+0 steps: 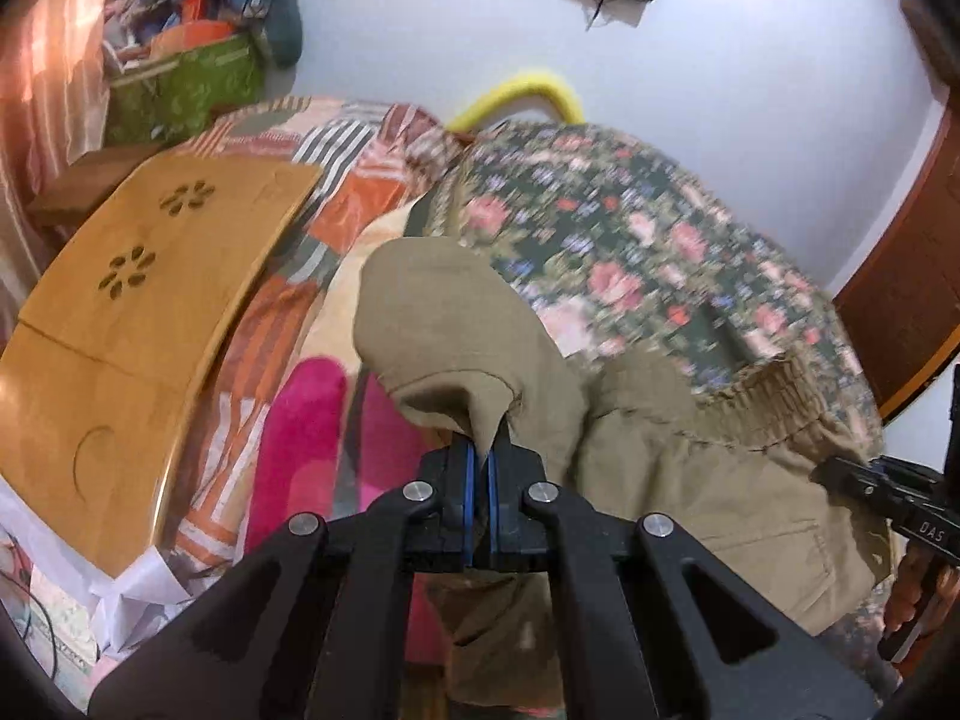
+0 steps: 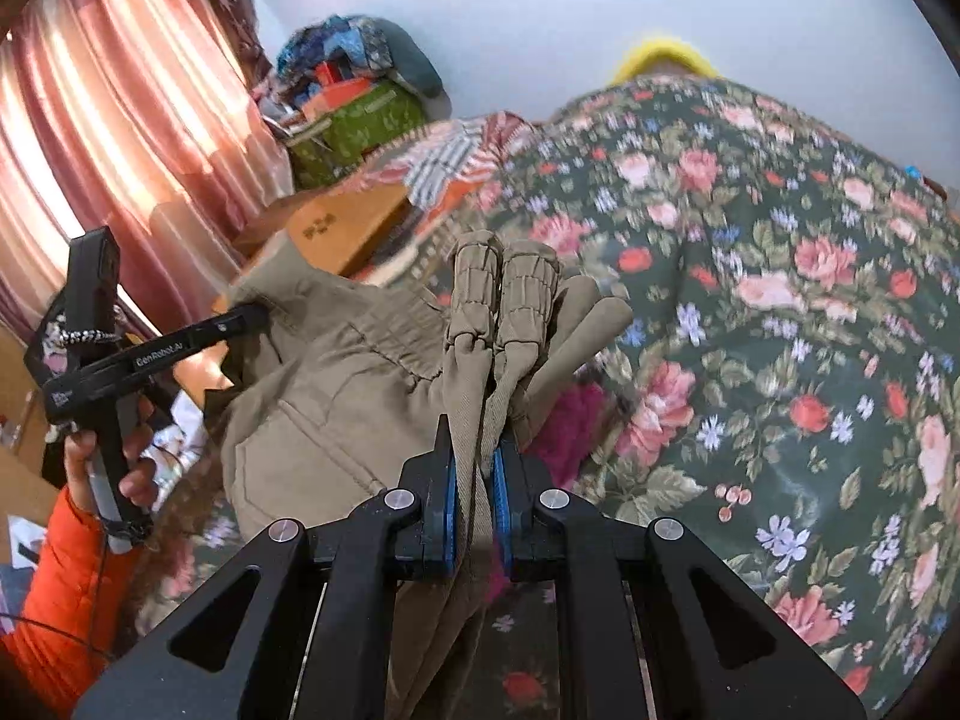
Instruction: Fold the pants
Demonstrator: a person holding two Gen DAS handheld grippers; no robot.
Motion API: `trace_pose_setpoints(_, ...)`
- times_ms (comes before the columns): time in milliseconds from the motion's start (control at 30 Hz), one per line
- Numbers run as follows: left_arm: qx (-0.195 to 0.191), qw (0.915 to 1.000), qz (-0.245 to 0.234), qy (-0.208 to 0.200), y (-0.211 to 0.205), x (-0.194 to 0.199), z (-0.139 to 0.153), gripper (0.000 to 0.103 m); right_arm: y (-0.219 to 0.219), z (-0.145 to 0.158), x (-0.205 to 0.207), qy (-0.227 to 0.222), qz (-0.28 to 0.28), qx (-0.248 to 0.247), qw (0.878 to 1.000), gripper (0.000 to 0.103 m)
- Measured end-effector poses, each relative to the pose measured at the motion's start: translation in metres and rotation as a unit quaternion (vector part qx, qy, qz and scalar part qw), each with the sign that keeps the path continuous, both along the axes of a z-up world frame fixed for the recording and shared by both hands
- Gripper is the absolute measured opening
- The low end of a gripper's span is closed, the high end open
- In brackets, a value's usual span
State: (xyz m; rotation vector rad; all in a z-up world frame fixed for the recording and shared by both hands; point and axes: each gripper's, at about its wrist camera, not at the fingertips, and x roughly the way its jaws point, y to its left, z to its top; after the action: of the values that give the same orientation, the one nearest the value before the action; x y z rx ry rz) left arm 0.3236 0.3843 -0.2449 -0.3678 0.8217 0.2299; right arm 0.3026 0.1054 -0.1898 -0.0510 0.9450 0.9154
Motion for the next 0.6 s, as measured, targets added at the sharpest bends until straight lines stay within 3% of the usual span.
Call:
trace_pose_setpoints(167,-0.027,0.9983,0.019,0.048,0.018,0.001,-0.031,0.006,-0.004,-0.025,0.003,0.024,-0.002,-0.024,0.999,0.009)
trace_pose_setpoints(267,-0.03,0.9963,0.032,0.074,0.02,0.001,-0.042,0.016,-0.007,-0.035,0.003,0.042,0.001,-0.035,0.999,0.014)
trace_pose_setpoints(433,-0.004,0.995,0.049,0.087,0.016,-0.009,-0.038,0.041,-0.012,-0.032,0.0,0.041,-0.001,-0.059,0.997,0.019)
trace_pose_setpoints(600,0.007,0.9948,0.049,0.089,0.007,-0.027,-0.023,0.042,-0.027,-0.014,-0.01,0.018,-0.01,-0.068,0.997,0.024)
